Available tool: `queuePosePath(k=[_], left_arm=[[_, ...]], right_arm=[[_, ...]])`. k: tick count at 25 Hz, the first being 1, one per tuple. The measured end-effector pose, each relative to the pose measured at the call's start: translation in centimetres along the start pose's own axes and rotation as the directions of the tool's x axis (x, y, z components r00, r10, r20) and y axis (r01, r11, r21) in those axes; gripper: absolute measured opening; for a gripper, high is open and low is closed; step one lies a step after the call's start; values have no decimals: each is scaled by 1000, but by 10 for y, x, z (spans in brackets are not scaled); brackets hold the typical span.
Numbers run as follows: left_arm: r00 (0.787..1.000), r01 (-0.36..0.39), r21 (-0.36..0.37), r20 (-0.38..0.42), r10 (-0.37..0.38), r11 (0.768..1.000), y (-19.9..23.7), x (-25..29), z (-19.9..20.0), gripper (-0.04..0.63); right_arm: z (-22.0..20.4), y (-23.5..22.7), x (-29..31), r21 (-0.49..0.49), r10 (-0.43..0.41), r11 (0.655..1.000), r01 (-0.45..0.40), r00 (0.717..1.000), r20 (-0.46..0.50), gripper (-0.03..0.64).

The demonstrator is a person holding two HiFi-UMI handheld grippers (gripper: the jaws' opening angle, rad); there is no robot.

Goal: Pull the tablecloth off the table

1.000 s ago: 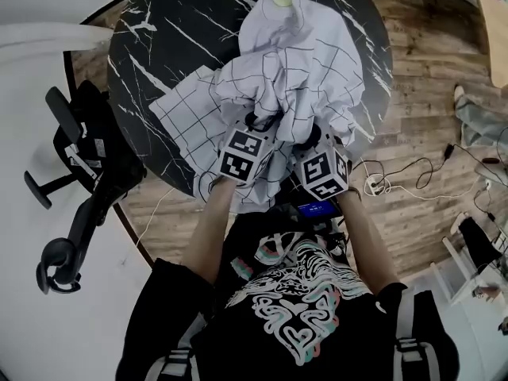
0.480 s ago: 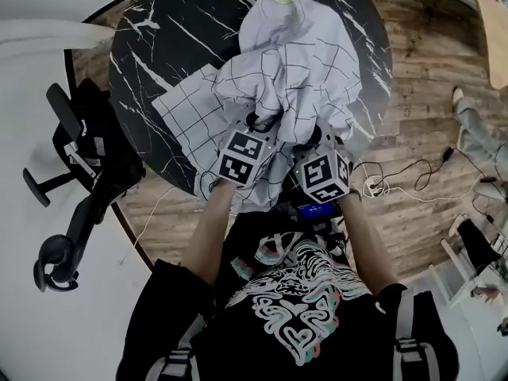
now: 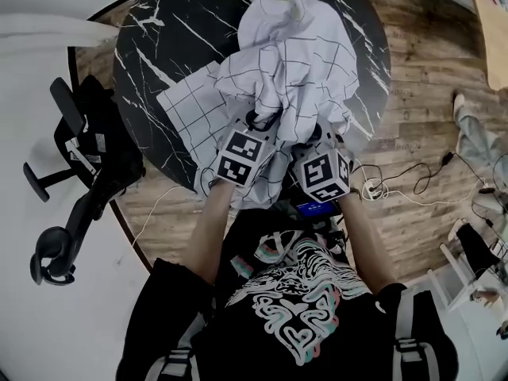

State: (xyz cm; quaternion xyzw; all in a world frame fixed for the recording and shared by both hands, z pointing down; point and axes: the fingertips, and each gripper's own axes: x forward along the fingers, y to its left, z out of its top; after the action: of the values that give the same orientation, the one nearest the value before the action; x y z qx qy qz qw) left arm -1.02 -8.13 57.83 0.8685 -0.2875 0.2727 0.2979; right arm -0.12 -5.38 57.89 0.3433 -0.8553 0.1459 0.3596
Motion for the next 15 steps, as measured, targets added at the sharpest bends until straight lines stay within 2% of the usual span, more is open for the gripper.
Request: queuePosePath(k=[15], left_arm=[[999,-37,71,32,34,997,-20,-23,27,84]], right_arm=[[24,-1,-30,33,-52,998,50,996,72,158]])
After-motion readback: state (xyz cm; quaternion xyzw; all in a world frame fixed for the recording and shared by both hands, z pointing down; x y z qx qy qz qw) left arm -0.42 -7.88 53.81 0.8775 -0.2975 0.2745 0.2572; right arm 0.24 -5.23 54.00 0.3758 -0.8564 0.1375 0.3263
